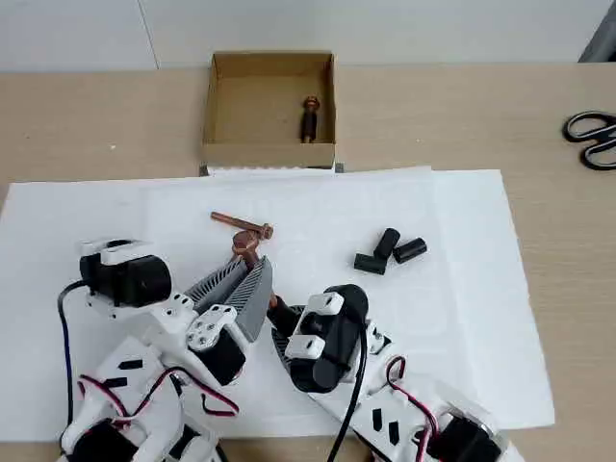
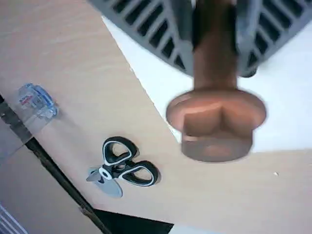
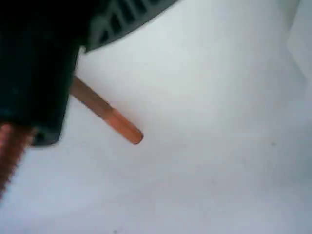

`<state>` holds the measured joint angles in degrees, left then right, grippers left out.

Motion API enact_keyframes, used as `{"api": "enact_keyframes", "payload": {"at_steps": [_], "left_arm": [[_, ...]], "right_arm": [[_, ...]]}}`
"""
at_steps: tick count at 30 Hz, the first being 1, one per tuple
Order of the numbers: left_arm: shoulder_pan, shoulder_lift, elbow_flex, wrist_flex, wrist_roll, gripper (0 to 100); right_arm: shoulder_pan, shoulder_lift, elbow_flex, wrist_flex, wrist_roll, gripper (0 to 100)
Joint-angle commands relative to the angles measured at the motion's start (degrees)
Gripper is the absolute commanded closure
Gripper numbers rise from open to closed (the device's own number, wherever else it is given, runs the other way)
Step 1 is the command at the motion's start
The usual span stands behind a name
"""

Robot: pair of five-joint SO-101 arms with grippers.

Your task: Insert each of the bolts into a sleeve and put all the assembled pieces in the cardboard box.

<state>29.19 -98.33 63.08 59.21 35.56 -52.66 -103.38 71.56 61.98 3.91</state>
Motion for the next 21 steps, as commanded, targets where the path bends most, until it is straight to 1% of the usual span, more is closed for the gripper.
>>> {"api": "enact_keyframes", "payload": {"at_steps": [1, 4, 8, 12, 15, 21], "left_arm": [[-0.35, 0.0, -1.45, -1.67, -2.81, 99], [-0.35, 0.26, -3.82, -1.58, -2.99, 99], [-0.53, 0.35, -4.35, -1.58, -2.81, 99], [-3.6, 0.35, -4.18, -1.67, -2.73, 99], [-4.04, 0.35, -4.09, -1.49, -2.64, 99], [-2.99, 0.35, -1.45, -1.49, 0.97, 99]], "right_arm": [[-0.31, -0.57, -3.6, -1.27, 0.62, 99.5], [-0.22, -0.57, -3.6, -1.27, 0.62, 99.5], [2.07, -0.57, -3.6, -1.63, 0.53, 99.5], [2.68, -0.57, -3.6, -1.63, 0.53, 99.5], [2.68, -0.57, -3.6, -1.71, 0.53, 99.5], [2.68, -0.57, -3.6, -1.71, 0.44, 99.5]]}}
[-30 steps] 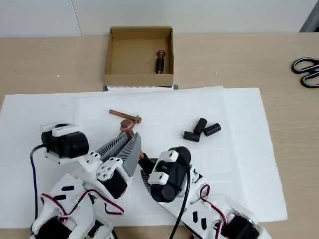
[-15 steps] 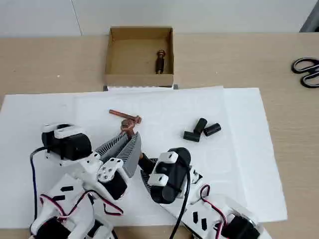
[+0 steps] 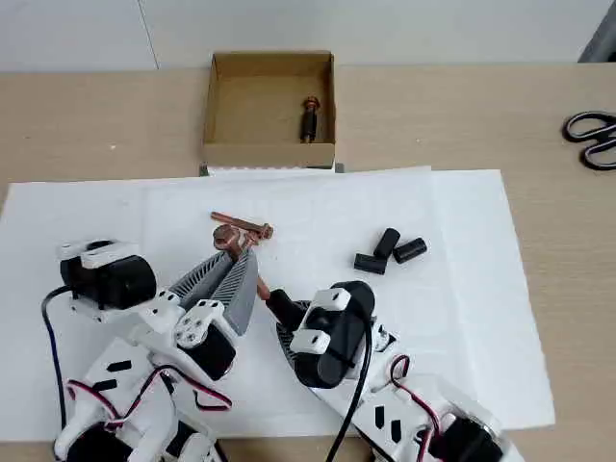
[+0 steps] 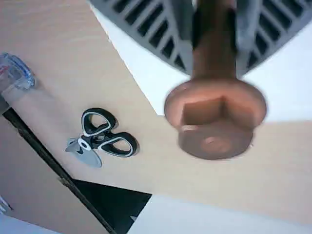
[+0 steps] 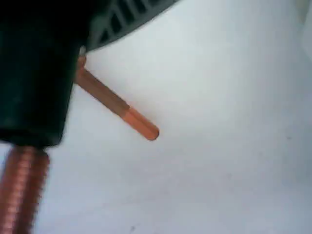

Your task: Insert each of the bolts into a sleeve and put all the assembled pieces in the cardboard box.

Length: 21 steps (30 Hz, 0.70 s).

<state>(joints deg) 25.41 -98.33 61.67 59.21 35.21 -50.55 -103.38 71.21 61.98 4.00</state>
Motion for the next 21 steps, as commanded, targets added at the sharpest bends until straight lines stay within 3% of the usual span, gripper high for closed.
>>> {"api": "enact_keyframes", "payload": {"at_steps": [1, 21], "left_arm": [[1.14, 0.35, -0.04, -1.49, 1.32, 99], [1.41, 0.35, 0.04, -2.46, 3.43, 99]], "right_arm": [[0.57, -0.57, -3.25, -1.71, 0.35, 99.5], [0.48, -0.57, -2.9, -3.3, 0.26, 99.5]]}}
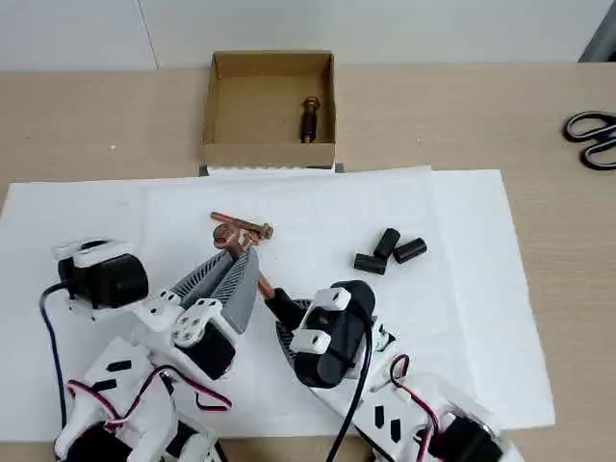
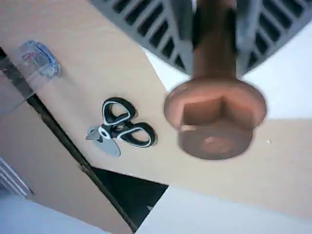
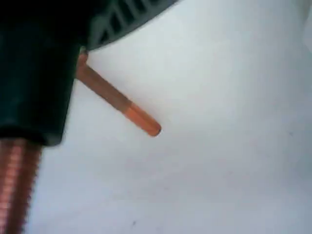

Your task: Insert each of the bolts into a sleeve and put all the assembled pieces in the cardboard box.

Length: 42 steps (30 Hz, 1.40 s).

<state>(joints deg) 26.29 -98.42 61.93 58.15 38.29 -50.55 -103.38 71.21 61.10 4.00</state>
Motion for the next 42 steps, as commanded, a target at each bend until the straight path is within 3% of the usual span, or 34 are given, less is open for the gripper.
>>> {"api": "enact_keyframes", "payload": {"at_steps": [1, 26, 32, 42], "left_arm": [[0.53, 0.44, -0.22, -1.41, 0.35, 99], [1.05, 0.44, -0.13, -1.32, 2.64, 99], [2.99, 0.0, 2.42, -1.41, -1.05, 99], [3.34, 0.0, 2.51, 0.09, -1.14, 99]], "right_arm": [[0.48, -0.57, -2.9, -2.42, 0.26, 99.5], [0.57, -0.57, -3.08, -2.51, 0.44, 99.5], [0.66, -0.57, -3.16, -5.93, 0.53, 99.5], [4.97, -0.57, -3.16, -6.99, 0.62, 99.5]]}}
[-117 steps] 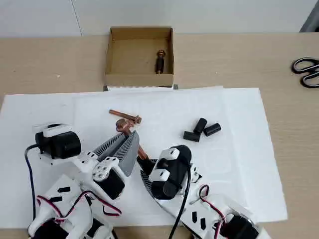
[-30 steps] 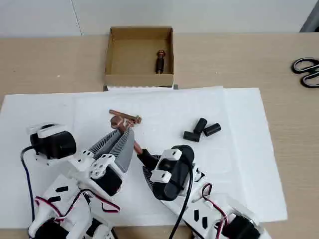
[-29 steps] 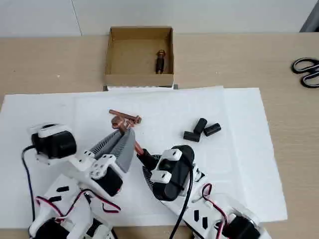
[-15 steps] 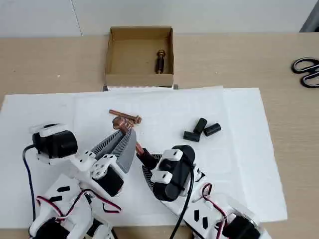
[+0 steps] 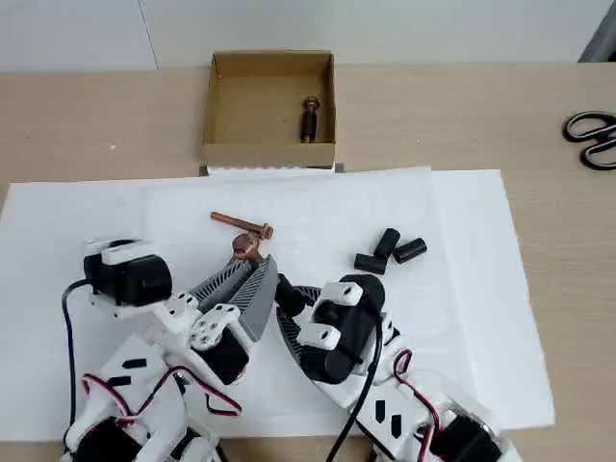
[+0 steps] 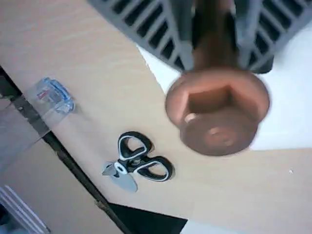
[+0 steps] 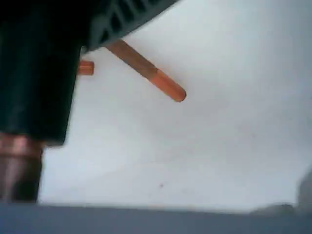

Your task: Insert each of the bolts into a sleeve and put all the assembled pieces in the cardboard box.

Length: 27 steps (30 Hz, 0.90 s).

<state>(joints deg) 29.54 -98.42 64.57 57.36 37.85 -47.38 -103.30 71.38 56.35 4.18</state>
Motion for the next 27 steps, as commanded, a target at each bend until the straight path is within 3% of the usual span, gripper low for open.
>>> {"api": "enact_keyframes", "payload": {"at_steps": [1, 8, 15, 27], "left_arm": [[0.09, 0.0, -0.13, 1.85, -0.7, 99], [0.44, 0.0, -0.22, 6.42, -0.79, 99], [6.86, 0.0, 0.92, 6.51, -5.36, 99], [6.51, 0.0, 1.8, 6.42, -6.51, 96]], "right_arm": [[1.8, -0.66, -3.34, -2.24, 0.44, 99.5], [1.8, -0.66, -3.08, -2.24, 0.44, 99.5], [1.8, -0.66, -3.08, -2.24, 0.44, 99.5], [1.8, -0.66, -2.46, -2.24, 0.44, 99.5]]}}
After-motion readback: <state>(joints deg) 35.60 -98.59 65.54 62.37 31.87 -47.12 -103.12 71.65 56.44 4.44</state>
